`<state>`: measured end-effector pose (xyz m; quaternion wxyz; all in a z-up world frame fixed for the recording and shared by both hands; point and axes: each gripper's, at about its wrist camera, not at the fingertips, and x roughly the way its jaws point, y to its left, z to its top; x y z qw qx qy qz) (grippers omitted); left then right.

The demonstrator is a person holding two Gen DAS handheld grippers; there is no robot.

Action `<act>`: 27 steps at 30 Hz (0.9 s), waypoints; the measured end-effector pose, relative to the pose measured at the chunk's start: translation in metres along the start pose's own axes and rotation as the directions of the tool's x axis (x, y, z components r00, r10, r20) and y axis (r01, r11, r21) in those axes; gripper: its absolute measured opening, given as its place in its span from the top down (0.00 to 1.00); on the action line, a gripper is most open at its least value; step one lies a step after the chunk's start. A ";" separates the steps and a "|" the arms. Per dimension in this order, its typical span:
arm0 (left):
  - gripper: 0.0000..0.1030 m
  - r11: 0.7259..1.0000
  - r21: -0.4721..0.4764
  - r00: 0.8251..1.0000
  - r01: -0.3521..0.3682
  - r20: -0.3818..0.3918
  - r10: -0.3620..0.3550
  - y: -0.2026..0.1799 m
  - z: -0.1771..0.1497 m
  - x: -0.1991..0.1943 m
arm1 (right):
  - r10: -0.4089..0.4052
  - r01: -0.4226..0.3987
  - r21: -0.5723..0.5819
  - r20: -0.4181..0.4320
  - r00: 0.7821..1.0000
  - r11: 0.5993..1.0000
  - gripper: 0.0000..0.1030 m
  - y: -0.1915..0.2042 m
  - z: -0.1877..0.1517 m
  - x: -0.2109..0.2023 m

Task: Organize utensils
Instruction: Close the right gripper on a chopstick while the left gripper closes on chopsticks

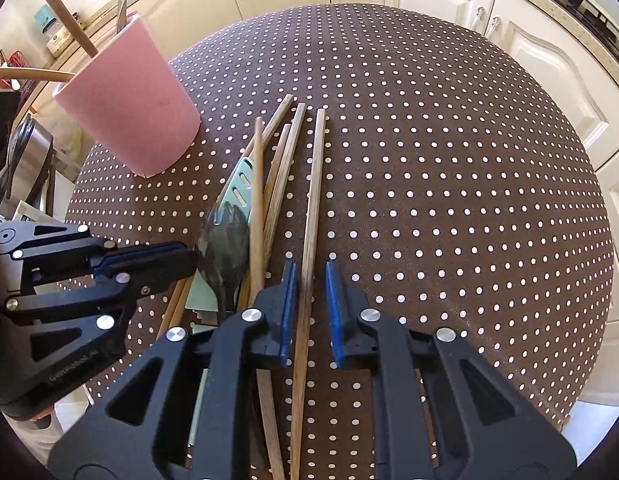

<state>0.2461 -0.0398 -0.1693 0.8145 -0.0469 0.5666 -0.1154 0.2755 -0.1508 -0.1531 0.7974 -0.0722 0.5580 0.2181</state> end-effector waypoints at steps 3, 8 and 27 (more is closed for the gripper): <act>0.91 1.000 -0.011 1.000 -0.009 -0.008 0.009 -0.001 0.006 0.003 | -0.011 0.011 -0.011 -0.007 1.000 1.000 0.85 0.002 0.000 0.000; 0.90 1.000 -0.005 1.000 -0.025 -0.012 0.025 0.004 0.006 0.004 | -0.013 0.012 -0.025 -0.025 1.000 1.000 0.85 0.002 0.000 -0.001; 0.96 1.000 -0.013 0.995 -0.016 0.102 0.017 -0.008 0.005 0.006 | -0.105 0.108 -0.048 0.056 0.993 0.993 0.94 0.022 -0.010 -0.004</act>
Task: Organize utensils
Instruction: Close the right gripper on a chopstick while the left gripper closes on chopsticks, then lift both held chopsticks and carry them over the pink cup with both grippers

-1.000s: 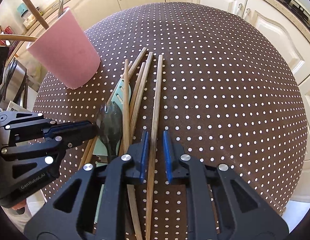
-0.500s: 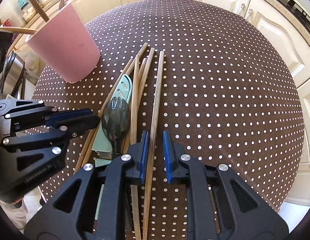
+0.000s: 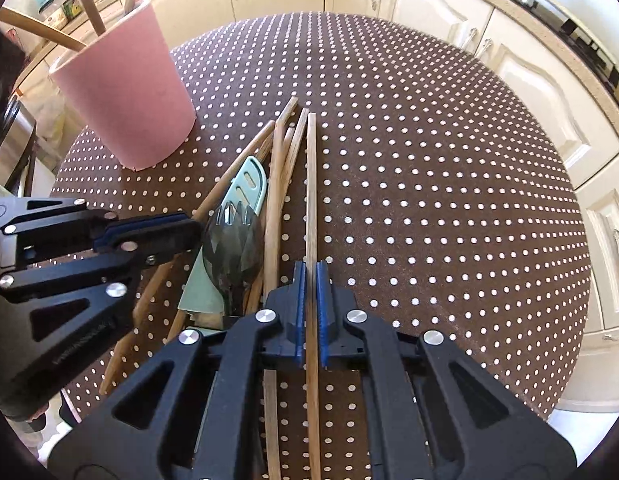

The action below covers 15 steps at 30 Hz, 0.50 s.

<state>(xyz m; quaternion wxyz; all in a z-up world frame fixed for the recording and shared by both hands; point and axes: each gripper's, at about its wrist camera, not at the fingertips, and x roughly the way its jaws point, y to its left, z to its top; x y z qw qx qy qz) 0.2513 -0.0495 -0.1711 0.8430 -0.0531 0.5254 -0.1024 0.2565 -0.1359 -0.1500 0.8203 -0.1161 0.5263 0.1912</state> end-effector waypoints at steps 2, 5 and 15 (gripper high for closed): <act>0.96 1.000 0.005 0.999 0.019 0.035 -0.020 -0.002 -0.005 -0.010 | -0.009 0.009 0.009 0.037 0.999 1.000 0.94 0.001 -0.004 -0.010; 0.96 0.999 0.024 0.994 0.025 0.101 -0.028 -0.007 -0.012 -0.028 | -0.009 0.006 0.029 0.107 0.994 1.000 0.94 0.002 -0.011 -0.033; 0.96 0.985 0.149 0.899 0.086 0.414 -0.141 -0.019 -0.060 -0.123 | 0.072 -0.159 0.135 0.497 0.865 0.978 0.94 0.006 -0.054 -0.126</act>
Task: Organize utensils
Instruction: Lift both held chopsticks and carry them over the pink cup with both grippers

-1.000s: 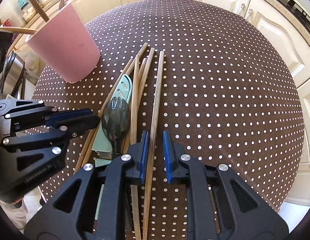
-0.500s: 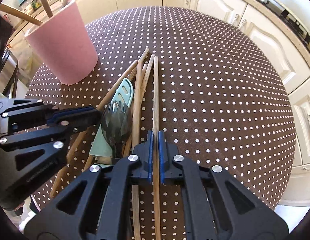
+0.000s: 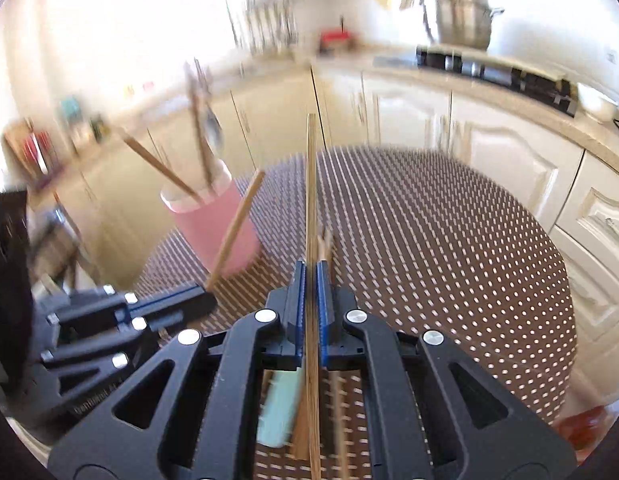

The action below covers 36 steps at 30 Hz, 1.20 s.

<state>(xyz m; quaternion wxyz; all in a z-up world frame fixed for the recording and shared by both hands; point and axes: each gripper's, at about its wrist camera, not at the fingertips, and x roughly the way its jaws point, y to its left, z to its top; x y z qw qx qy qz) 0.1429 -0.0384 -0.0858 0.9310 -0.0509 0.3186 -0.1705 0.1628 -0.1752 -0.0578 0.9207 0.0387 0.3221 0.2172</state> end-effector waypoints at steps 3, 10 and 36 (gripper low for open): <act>0.96 0.999 0.037 0.993 0.013 0.120 -0.018 -0.006 0.000 -0.028 | 0.057 -0.062 0.035 0.139 0.989 0.997 0.94 0.010 0.001 -0.028; 0.96 0.999 -0.025 0.952 0.032 0.307 -0.023 0.030 0.015 -0.073 | 0.170 -0.173 -0.025 0.351 0.921 0.985 0.94 0.053 0.009 -0.060; 0.95 0.983 -0.178 0.834 0.035 0.547 0.070 0.144 0.103 -0.050 | 0.160 -0.120 -0.107 0.579 0.799 0.987 0.94 0.118 0.082 0.041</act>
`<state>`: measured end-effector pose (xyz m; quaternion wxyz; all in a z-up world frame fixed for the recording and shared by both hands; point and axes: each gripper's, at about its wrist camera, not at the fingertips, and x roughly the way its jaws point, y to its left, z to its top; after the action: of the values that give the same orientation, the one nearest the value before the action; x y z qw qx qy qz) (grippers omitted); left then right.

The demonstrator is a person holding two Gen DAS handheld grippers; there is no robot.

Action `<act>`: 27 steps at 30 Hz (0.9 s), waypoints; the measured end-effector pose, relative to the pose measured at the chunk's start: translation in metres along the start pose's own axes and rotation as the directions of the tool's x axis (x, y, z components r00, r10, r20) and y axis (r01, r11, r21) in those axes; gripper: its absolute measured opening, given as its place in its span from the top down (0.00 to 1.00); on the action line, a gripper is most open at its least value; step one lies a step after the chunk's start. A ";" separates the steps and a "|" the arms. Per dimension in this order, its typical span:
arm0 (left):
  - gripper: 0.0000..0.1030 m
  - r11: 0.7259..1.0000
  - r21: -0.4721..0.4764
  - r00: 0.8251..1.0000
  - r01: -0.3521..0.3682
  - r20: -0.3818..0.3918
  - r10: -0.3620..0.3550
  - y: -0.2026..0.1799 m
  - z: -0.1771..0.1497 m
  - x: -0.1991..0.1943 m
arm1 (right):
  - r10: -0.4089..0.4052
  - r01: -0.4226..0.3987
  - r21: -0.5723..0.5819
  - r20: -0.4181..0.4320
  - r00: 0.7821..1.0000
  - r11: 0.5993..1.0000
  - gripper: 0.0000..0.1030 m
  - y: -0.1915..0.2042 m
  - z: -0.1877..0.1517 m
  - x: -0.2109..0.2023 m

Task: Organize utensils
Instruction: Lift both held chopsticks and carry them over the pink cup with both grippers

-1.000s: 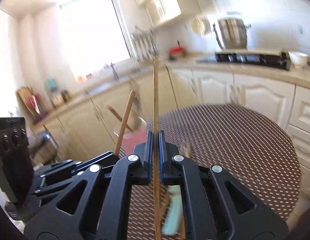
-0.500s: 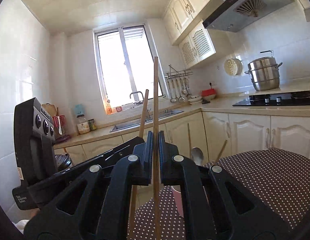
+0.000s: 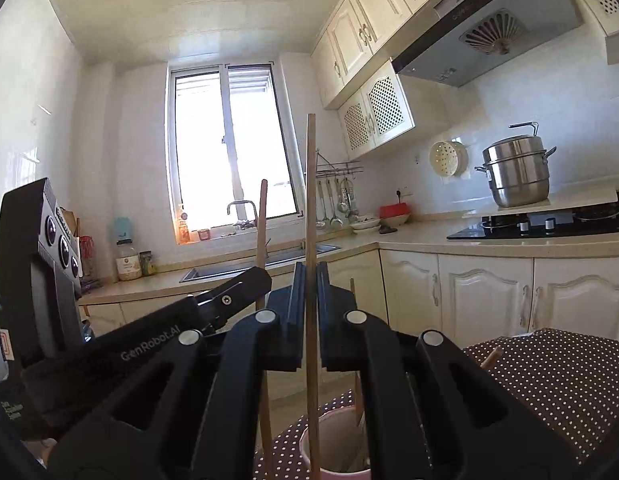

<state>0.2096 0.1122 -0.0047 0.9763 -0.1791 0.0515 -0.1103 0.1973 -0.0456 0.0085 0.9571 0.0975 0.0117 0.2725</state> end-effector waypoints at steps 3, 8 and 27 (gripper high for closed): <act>0.95 1.000 0.020 0.999 -0.017 0.039 0.016 -0.002 0.000 0.007 | -0.011 0.012 -0.011 0.018 1.000 1.000 0.94 -0.004 -0.001 0.008; 0.95 0.998 0.029 0.991 -0.062 0.117 0.058 -0.002 -0.002 0.012 | -0.042 0.045 -0.052 0.061 0.997 0.998 0.94 -0.003 -0.001 0.009; 0.95 0.999 -0.020 0.991 -0.049 0.123 0.051 0.007 -0.015 0.018 | -0.084 0.091 -0.063 0.107 0.991 0.994 0.94 -0.006 -0.006 0.004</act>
<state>0.2260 0.1098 -0.0225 0.9784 -0.1927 -0.0038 -0.0740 0.2038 -0.0475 0.0017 0.9703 0.0784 -0.0432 0.2249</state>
